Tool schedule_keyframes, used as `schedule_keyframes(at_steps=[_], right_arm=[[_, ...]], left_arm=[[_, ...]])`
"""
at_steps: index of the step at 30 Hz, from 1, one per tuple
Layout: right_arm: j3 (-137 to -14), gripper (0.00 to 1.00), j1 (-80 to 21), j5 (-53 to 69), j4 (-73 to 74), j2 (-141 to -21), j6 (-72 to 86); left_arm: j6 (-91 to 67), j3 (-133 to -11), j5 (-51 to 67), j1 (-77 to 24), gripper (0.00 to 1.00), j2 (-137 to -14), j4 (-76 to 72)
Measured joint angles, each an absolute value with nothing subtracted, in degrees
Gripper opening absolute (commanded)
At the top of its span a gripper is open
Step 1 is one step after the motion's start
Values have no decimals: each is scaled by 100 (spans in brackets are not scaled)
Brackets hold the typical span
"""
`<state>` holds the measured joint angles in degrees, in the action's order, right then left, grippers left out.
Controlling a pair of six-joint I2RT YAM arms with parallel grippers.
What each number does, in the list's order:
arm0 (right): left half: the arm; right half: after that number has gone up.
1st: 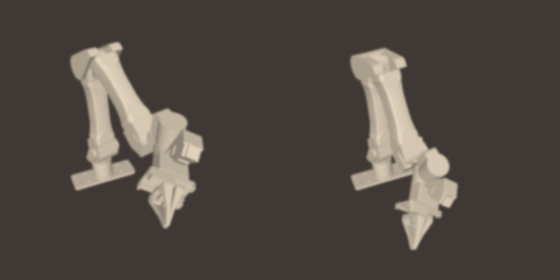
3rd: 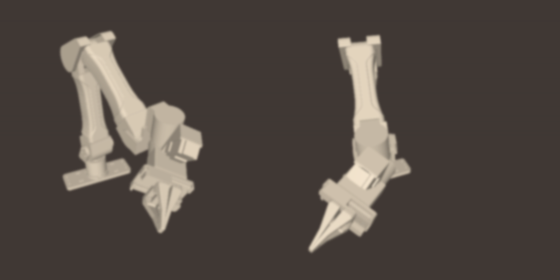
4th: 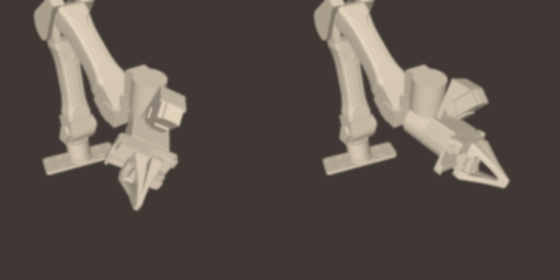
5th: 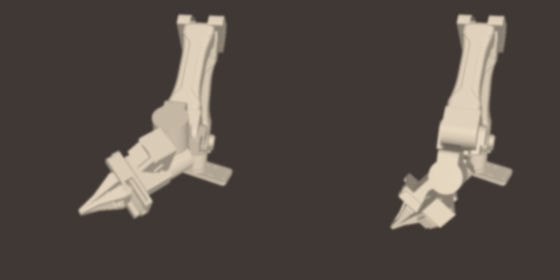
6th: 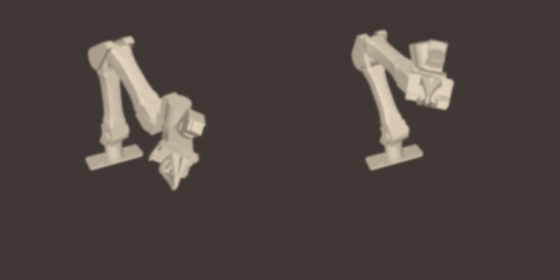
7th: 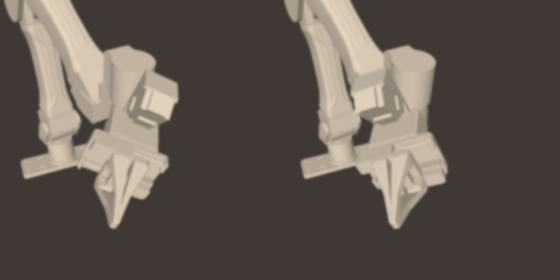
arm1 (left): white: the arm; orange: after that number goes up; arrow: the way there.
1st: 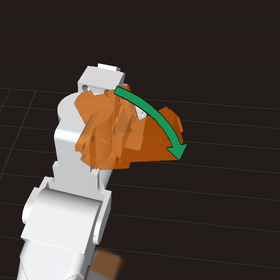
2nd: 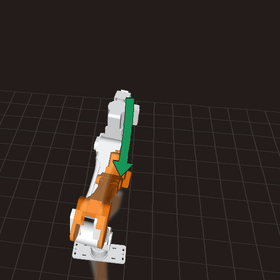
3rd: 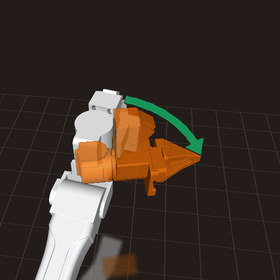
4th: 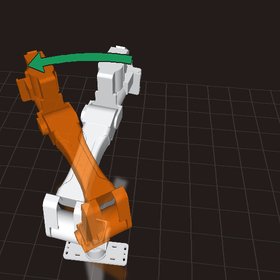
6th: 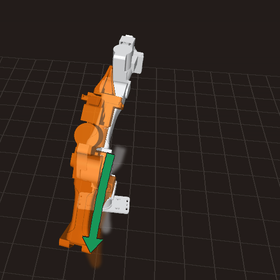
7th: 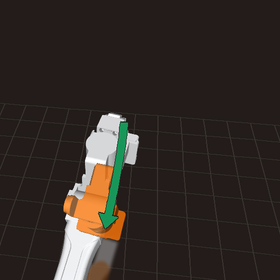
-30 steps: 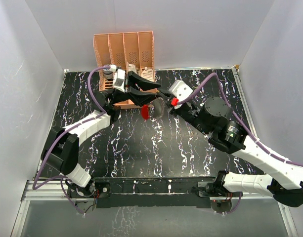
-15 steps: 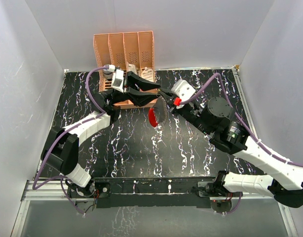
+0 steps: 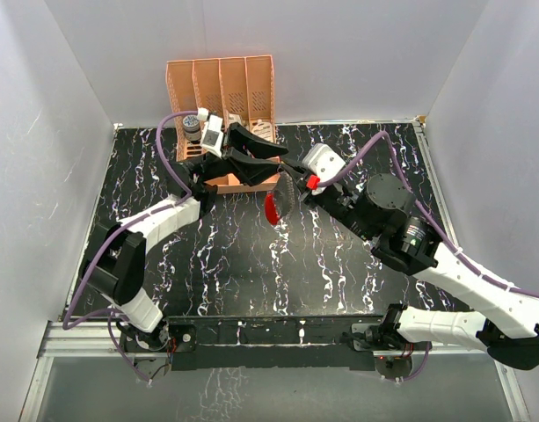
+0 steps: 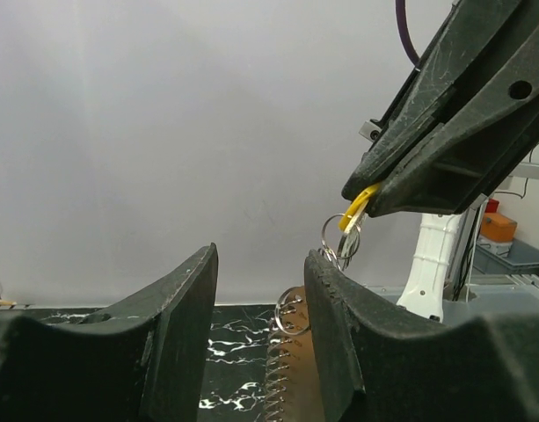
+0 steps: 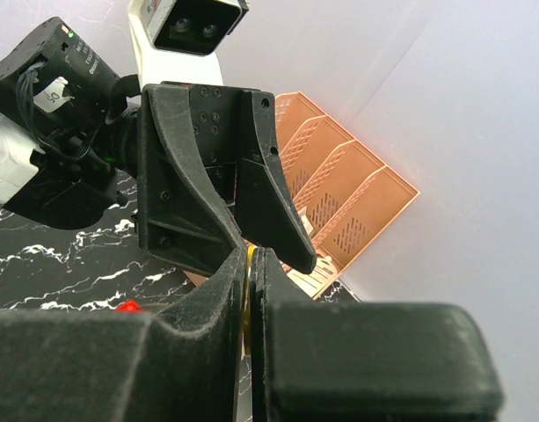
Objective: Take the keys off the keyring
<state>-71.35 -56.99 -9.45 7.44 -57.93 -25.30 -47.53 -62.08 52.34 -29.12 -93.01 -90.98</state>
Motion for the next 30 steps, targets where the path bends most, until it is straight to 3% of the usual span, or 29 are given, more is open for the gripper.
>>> schedule_keyframes(at_steps=[30], right_arm=[[-7133, 0, -5728, -906, 587, -5793, -2508]], left_arm=[[-5006, -5815, 5522, -2976, 45, -8849, -9118]])
